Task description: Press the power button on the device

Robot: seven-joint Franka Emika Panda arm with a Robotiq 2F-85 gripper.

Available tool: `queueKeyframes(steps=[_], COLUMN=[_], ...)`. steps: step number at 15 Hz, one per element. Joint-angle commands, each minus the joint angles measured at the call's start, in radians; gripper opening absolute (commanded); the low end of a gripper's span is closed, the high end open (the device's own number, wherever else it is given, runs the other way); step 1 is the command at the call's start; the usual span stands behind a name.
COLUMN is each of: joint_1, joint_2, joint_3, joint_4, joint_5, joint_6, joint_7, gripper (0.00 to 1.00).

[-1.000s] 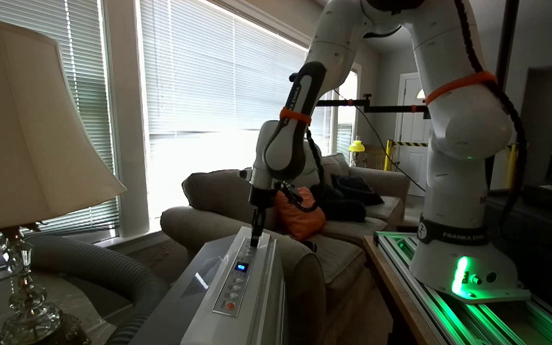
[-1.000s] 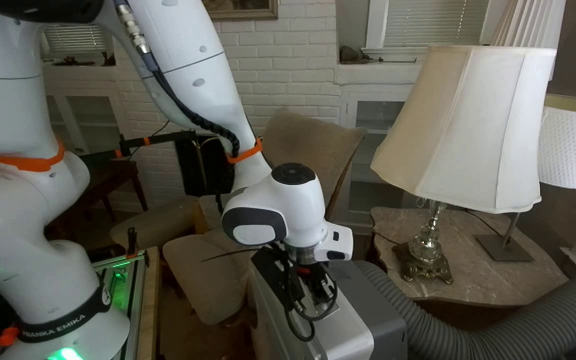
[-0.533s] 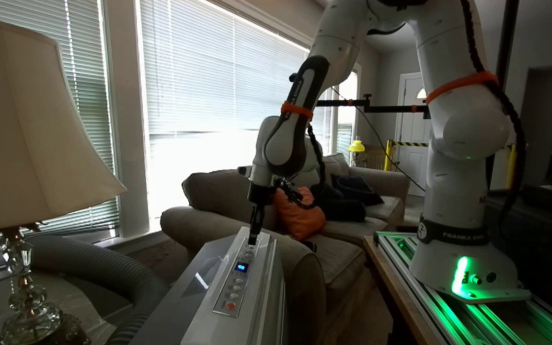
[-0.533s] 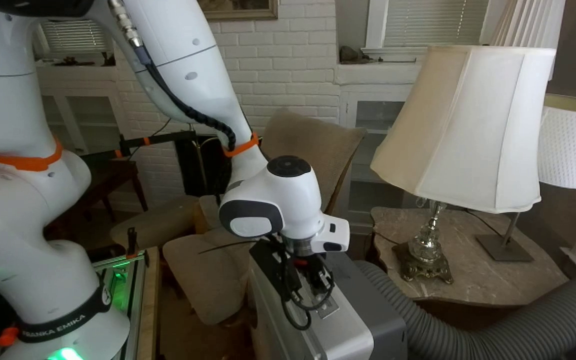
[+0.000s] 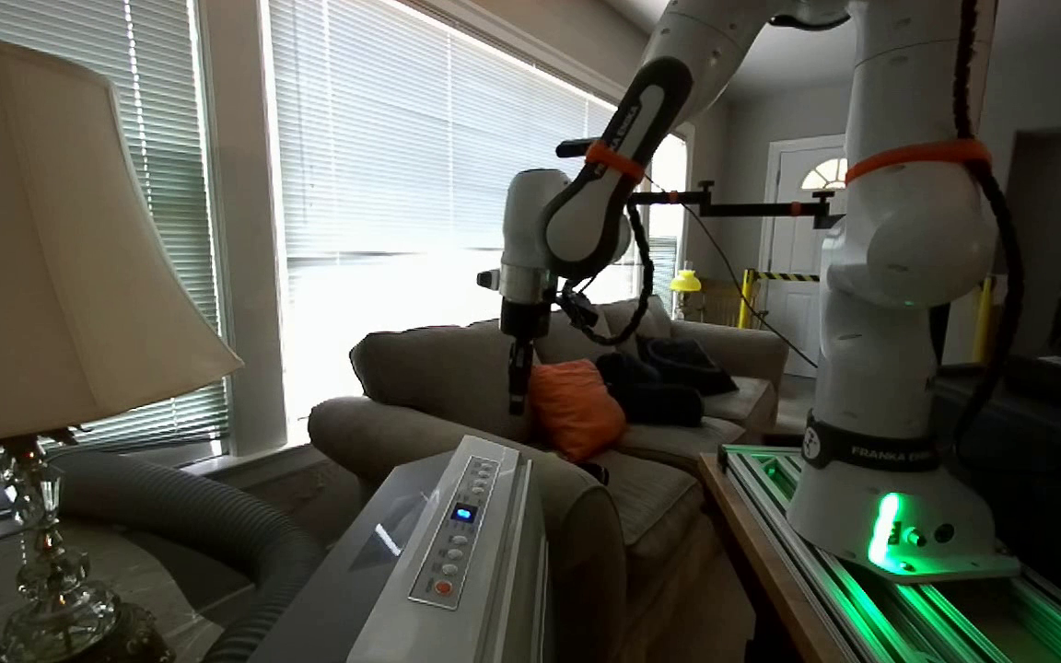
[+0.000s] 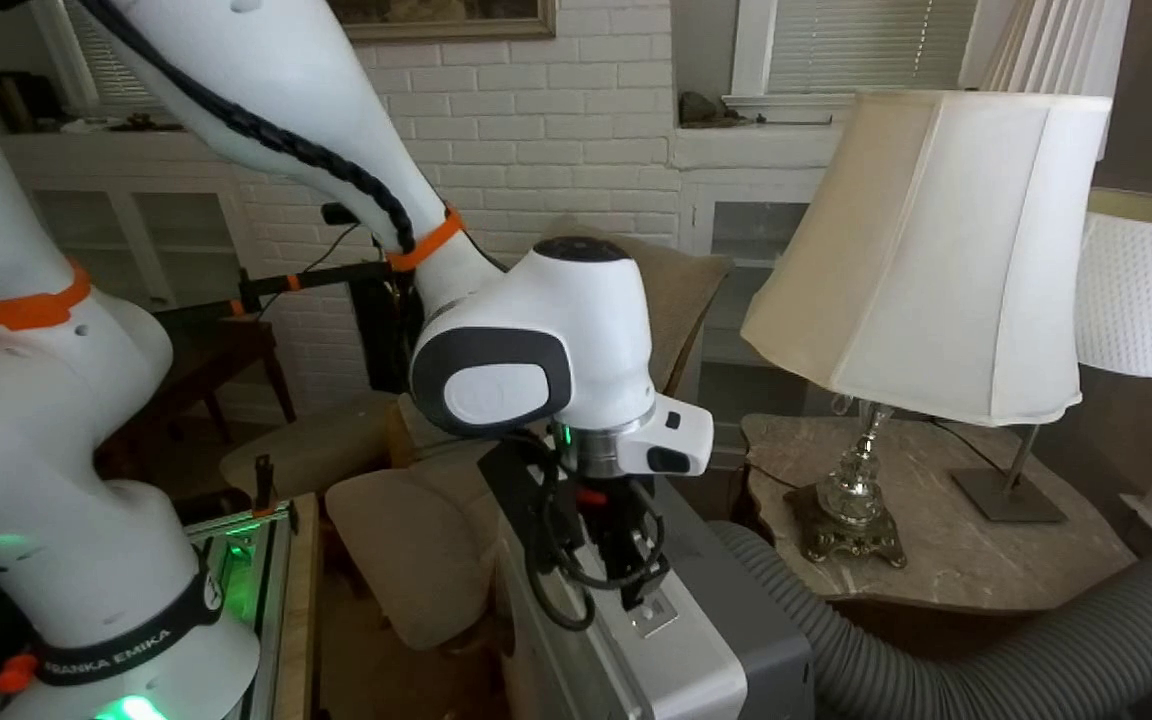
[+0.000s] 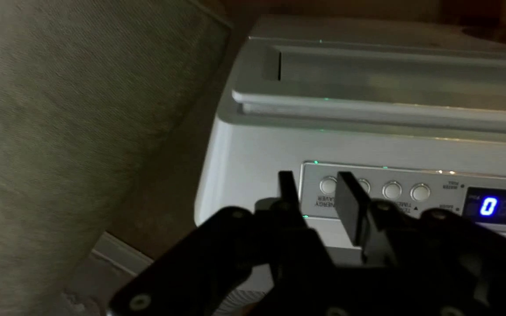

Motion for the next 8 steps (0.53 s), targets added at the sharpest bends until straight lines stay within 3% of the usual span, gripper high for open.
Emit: queueKeyframes(steps=[1,6,8], joint_1=[0.043,0.077,0.085], joint_2=[-0.168,-0.301,-0.331], joint_3=[-0.035,-0.03,-0.039], joint_4=[-0.015,0.043,0.076], joint_5=[-0.092,-0.062,-0.055], joint_6=[-0.257,-0.58,-0.677], joint_7=[0.127,0.171,0.161], gripper=[0.62,0.99,1.0])
